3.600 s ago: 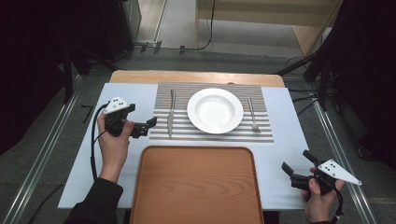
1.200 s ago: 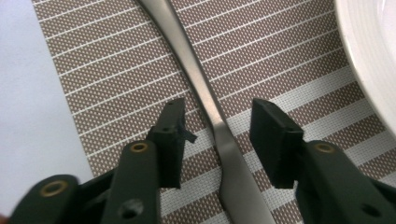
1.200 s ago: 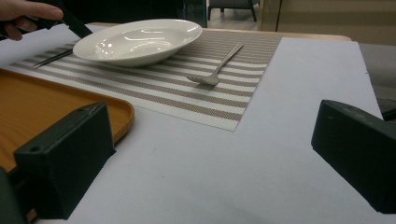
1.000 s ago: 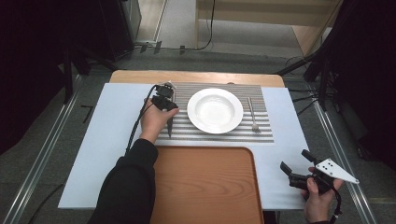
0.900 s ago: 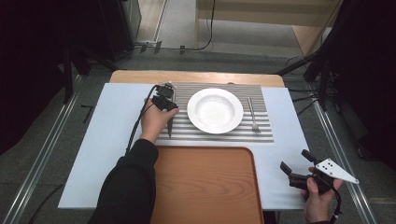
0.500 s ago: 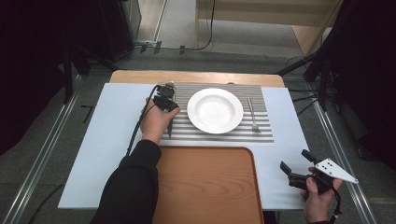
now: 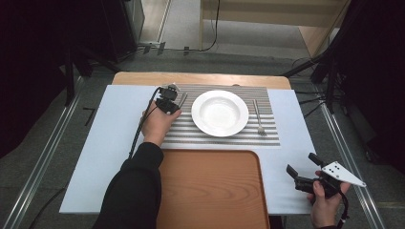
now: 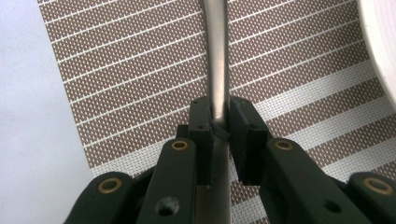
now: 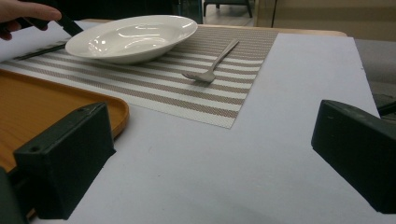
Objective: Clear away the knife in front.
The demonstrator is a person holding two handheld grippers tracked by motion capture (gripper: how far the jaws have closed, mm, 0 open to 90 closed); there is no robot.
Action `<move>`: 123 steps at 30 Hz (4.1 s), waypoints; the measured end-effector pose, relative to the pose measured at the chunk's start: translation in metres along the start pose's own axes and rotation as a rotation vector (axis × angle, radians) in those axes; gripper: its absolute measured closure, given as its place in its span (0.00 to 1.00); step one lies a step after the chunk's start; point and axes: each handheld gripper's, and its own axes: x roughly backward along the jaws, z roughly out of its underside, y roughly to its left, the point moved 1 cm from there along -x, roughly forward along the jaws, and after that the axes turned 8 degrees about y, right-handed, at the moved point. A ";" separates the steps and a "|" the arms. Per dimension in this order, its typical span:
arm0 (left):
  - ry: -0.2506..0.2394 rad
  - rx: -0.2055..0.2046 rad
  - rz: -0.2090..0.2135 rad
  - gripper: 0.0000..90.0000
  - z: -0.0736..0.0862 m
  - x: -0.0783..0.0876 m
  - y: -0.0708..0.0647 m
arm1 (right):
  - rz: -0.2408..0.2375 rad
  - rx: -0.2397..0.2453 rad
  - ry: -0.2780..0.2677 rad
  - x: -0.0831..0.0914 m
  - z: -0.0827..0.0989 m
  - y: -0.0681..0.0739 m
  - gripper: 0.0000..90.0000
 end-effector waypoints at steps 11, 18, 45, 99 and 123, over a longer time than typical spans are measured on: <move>-0.018 -0.023 0.007 0.88 0.002 0.000 0.001 | -0.003 -0.007 0.001 0.000 0.000 -0.001 0.00; -0.045 -0.015 0.048 0.89 0.006 0.000 0.006 | -0.007 -0.017 -0.009 0.001 0.000 -0.002 0.00; -0.106 -0.043 0.071 0.89 0.036 0.031 0.014 | -0.014 -0.029 -0.006 0.000 0.000 -0.003 0.00; -0.236 -0.098 0.124 0.89 0.145 0.090 0.008 | -0.002 -0.008 0.003 0.000 0.000 -0.001 0.00; -0.283 -0.115 0.140 0.89 0.192 0.102 -0.012 | 0.004 0.000 0.003 0.000 0.000 0.000 0.00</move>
